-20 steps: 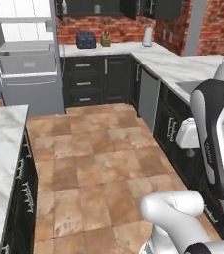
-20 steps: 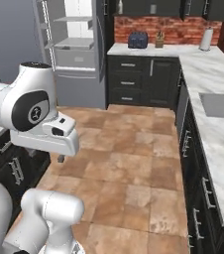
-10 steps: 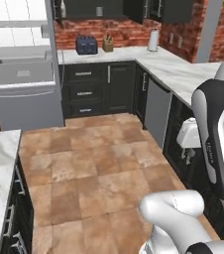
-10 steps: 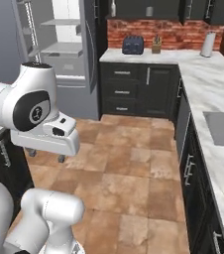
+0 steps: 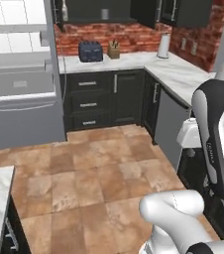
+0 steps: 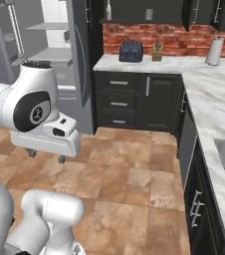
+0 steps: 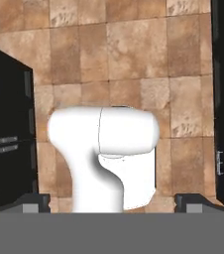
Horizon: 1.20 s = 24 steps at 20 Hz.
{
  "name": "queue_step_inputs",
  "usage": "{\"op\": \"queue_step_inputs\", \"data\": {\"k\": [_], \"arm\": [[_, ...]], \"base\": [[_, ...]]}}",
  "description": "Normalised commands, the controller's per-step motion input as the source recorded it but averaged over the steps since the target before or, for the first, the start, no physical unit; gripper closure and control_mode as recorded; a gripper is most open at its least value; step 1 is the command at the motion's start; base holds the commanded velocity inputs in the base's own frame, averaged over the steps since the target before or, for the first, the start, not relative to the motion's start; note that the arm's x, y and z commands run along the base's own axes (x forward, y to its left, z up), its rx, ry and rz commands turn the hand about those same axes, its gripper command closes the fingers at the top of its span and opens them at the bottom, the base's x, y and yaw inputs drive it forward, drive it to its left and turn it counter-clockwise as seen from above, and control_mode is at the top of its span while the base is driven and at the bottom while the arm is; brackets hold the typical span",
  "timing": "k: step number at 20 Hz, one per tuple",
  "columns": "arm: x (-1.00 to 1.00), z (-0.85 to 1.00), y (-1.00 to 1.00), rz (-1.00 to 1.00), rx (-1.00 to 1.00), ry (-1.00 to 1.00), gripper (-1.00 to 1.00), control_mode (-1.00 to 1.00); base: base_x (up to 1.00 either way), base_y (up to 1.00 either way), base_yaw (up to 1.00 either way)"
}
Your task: There is a bowl on the dining counter. Grab a lemon wedge from the fridge and place it in the bowl. Then get the liquor bottle and glass cup from the cabinet and place them next to the bowl.
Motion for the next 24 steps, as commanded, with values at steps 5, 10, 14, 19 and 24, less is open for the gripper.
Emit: {"op": "queue_step_inputs", "data": {"k": [5,10,14,19,24], "arm": [[0.0,0.0,0.0,0.0,0.0,0.0,-1.0,1.0],[0.0,0.0,0.0,0.0,0.0,0.0,-1.0,1.0],[0.0,0.0,0.0,0.0,0.0,0.0,-1.0,1.0],[0.0,0.0,0.0,0.0,0.0,0.0,-1.0,1.0],[0.0,0.0,0.0,0.0,0.0,0.0,-1.0,1.0]], "base": [[1.0,0.0,0.01],[1.0,0.0,0.04],[1.0,-0.01,0.14],[1.0,-0.07,0.19],[1.0,-0.2,0.13]]}}
